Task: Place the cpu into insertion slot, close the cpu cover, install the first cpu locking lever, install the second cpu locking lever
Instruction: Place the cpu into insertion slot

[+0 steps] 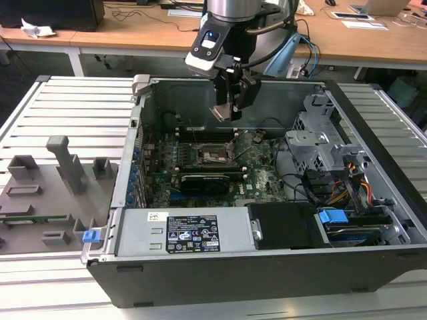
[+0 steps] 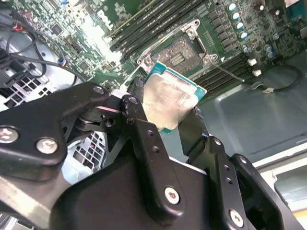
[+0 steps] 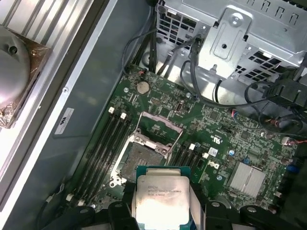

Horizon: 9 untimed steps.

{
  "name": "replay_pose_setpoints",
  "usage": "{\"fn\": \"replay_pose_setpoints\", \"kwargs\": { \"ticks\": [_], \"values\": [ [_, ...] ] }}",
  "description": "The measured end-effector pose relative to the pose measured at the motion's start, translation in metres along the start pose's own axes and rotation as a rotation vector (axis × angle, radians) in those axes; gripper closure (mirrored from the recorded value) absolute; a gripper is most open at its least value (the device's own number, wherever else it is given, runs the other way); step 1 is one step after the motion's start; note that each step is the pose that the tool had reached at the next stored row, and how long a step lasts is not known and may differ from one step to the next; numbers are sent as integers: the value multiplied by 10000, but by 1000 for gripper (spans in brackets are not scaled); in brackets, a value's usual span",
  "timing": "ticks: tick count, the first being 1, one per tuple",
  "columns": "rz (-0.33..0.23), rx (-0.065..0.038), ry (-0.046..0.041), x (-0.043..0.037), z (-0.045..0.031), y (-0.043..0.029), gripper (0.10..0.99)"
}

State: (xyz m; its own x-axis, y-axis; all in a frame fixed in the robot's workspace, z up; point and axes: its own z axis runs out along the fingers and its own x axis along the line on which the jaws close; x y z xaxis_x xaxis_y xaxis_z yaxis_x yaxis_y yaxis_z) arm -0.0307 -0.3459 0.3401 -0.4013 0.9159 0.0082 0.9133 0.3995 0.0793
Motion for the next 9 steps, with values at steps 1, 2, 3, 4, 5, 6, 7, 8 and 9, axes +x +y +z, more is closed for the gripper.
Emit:
{"fn": "replay_pose_setpoints", "kwargs": {
  "ticks": [1,2,3,4,5,6,7,8,9],
  "values": [
    [183,-2,-14,0,4,0,553],
    [438,-5,-33,0,10,-1,553],
    [610,-7,-47,-1,14,-1,553],
    [911,-9,-71,-1,23,-2,553],
    [1063,-10,-83,-1,29,-3,553],
    [1252,-11,-98,-1,36,-3,553],
    [1528,-14,-120,-1,47,-4,553],
    [1691,-16,-133,-1,54,-4,553],
    [1858,-18,-146,-1,62,-5,553]
  ]
}}
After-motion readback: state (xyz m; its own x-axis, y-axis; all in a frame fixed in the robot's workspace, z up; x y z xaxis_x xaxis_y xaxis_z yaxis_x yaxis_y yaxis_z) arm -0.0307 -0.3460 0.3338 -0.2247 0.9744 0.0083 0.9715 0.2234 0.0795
